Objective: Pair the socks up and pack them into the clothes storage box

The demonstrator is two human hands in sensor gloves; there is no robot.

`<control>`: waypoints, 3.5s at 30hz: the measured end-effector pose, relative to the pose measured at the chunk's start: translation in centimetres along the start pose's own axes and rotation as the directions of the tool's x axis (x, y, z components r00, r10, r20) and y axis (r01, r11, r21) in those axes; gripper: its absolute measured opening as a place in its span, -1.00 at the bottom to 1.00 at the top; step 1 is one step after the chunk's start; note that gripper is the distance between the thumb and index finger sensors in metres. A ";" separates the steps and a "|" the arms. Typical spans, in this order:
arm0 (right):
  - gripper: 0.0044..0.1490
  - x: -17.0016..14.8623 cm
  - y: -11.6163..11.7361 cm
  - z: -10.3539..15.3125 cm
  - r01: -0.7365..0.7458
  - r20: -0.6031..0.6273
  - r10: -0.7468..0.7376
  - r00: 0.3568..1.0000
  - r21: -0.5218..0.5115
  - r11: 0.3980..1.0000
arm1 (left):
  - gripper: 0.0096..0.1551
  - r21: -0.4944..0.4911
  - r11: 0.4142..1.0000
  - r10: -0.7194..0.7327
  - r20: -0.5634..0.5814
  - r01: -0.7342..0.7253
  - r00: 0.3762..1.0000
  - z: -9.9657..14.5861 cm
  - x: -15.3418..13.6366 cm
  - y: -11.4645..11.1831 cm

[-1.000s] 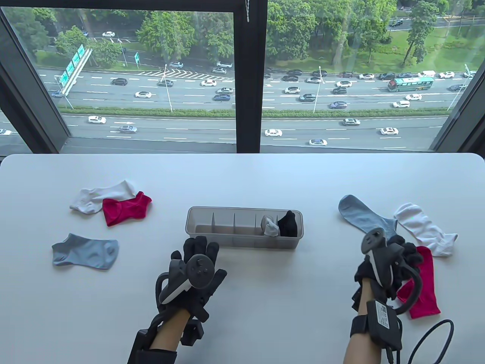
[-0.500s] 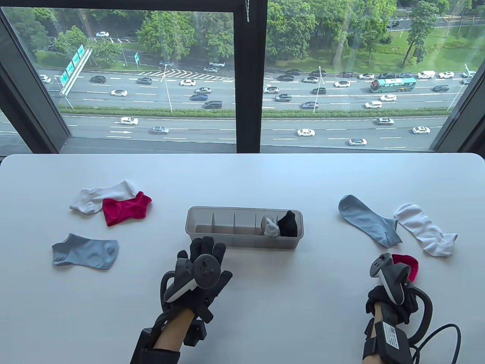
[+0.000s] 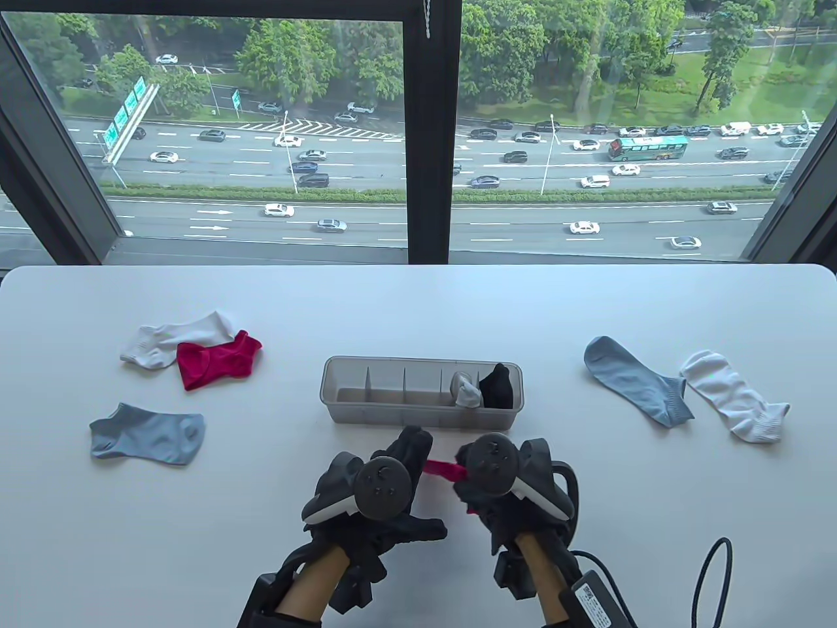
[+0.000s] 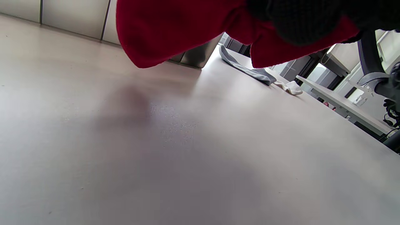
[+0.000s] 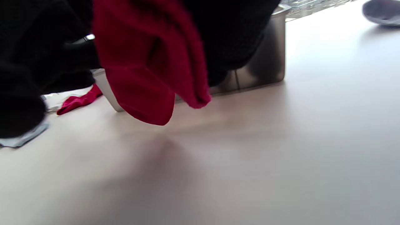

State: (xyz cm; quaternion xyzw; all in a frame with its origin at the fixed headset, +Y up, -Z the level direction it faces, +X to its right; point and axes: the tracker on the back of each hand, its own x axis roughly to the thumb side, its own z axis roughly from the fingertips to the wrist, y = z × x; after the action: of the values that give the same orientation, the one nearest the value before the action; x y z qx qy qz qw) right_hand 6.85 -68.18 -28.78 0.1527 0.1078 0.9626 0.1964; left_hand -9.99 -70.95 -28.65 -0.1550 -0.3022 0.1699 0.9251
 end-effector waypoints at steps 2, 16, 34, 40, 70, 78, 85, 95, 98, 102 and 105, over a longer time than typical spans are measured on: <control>-0.36 1.0 0.4 0.6 0.111 0.127 -0.104 0.986 -0.044 0.993 | 0.24 0.134 0.991 -0.009 -0.020 0.012 1.000 0.1 -0.1 0.2; 0.25 -2.6 0.4 1.7 0.374 0.216 -0.355 0.909 -0.049 0.926 | -0.59 0.377 0.890 0.297 -0.049 -0.258 0.953 1.7 -1.7 1.9; -0.42 -1.4 -0.2 1.9 0.124 0.101 -0.098 0.990 -0.303 0.945 | -0.56 0.386 0.918 0.111 -0.036 -0.089 0.993 1.7 0.6 3.0; -0.47 -2.5 0.2 1.9 0.223 0.096 -0.203 0.974 -0.279 0.934 | -0.59 0.353 0.917 0.198 -0.001 -0.185 0.980 1.6 -0.2 3.0; -0.10 -2.3 7.5 -0.2 -0.049 -0.074 0.092 0.993 0.447 0.893 | -0.06 -0.040 0.997 -0.079 -0.418 0.068 0.905 0.8 -4.0 1.2; -0.08 -2.0 3.9 1.1 -0.231 -0.065 0.238 0.969 0.107 0.967 | -0.01 0.243 0.970 0.182 -0.694 -0.012 0.697 1.6 -14.0 9.5; -0.08 -1.9 3.3 1.1 -0.305 -0.094 0.312 0.945 0.079 0.949 | -0.12 0.106 0.986 0.023 -0.849 0.126 0.528 2.0 -23.0 10.9; -0.08 -1.8 3.4 0.7 -0.298 -0.120 0.310 0.943 0.109 0.948 | -0.26 -0.046 0.992 0.029 -0.819 -0.115 0.574 -1.3 -29.1 8.4; -0.07 -2.1 3.2 0.6 -0.281 -0.130 0.295 0.946 0.119 0.952 | -0.23 -0.024 0.985 0.083 -0.808 -0.173 0.584 -1.9 -30.7 8.2; -0.07 -2.3 2.9 0.3 -0.269 -0.152 0.284 0.947 0.110 0.957 | -0.18 0.061 0.972 0.185 -0.790 -0.226 0.584 -2.1 -31.2 8.4; -0.07 -2.4 2.8 0.3 -0.254 -0.163 0.268 0.949 0.105 0.962 | -0.18 0.039 0.978 0.152 -0.803 -0.204 0.576 -2.0 -30.7 9.0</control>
State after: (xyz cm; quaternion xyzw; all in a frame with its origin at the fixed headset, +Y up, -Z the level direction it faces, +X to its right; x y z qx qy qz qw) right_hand 8.09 -71.59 -28.34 0.0882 0.1433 0.9844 0.0505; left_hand -34.08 -75.83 -49.19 -0.2710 0.1583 0.1653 0.9350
